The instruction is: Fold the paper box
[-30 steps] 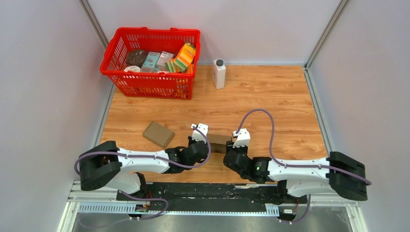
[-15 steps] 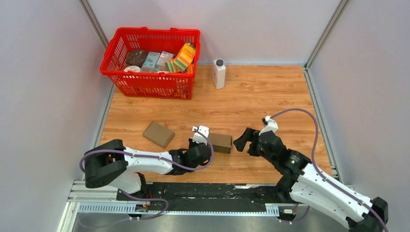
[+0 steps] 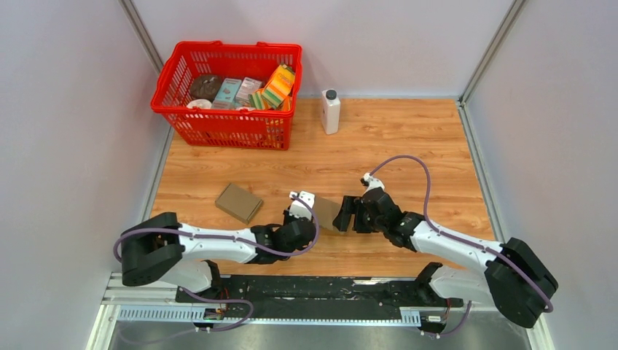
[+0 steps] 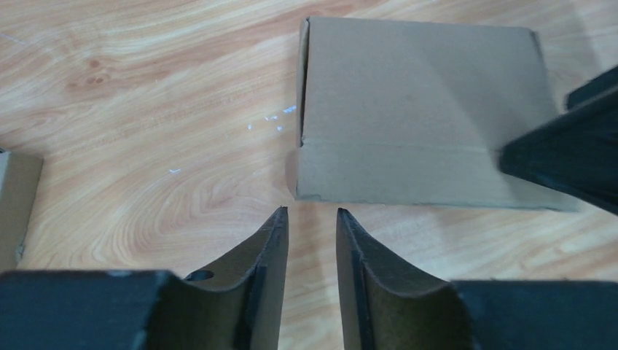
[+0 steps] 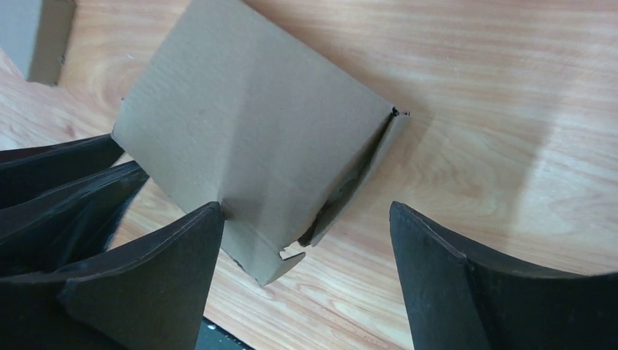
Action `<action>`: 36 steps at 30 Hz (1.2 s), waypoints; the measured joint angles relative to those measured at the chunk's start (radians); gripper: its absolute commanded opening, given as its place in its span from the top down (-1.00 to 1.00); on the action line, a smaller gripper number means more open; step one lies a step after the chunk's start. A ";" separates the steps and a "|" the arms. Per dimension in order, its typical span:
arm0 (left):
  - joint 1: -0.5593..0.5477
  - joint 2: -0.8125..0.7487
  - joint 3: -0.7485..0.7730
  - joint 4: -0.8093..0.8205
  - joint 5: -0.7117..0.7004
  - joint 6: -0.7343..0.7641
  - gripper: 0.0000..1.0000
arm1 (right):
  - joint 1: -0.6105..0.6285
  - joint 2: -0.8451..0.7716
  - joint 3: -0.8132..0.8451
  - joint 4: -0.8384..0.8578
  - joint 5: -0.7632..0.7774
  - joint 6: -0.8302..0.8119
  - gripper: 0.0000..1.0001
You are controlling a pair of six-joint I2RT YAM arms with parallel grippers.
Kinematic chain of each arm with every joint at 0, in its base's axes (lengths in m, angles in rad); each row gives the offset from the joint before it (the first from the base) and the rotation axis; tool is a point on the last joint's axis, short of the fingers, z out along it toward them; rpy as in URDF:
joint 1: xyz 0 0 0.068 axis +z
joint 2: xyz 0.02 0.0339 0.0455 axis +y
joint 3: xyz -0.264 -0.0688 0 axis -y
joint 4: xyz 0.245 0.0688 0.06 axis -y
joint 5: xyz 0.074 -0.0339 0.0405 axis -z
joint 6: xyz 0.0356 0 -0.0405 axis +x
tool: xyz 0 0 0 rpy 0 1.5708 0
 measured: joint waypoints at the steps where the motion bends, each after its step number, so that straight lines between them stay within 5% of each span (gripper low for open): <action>1: 0.000 -0.020 -0.002 -0.015 0.024 -0.002 0.15 | 0.000 0.011 -0.013 0.017 -0.008 0.000 -0.72; 12: 0.071 -0.446 -0.063 -0.178 0.371 -0.001 0.28 | 0.000 0.039 -0.056 0.055 -0.019 -0.044 -0.67; 17: 0.238 -0.306 0.022 -0.171 0.497 -0.001 0.43 | -0.002 0.038 -0.056 0.056 -0.016 -0.060 -0.40; 22: 0.282 -0.083 0.146 -0.111 0.578 0.027 0.54 | -0.019 0.038 -0.059 0.073 -0.016 -0.070 -0.17; 27: 0.297 0.071 0.186 -0.055 0.639 0.034 0.64 | -0.042 0.038 -0.059 0.082 -0.024 -0.079 -0.13; 36: 0.298 0.127 0.159 0.012 0.673 0.012 0.67 | -0.195 0.003 -0.046 0.075 -0.167 -0.090 -0.15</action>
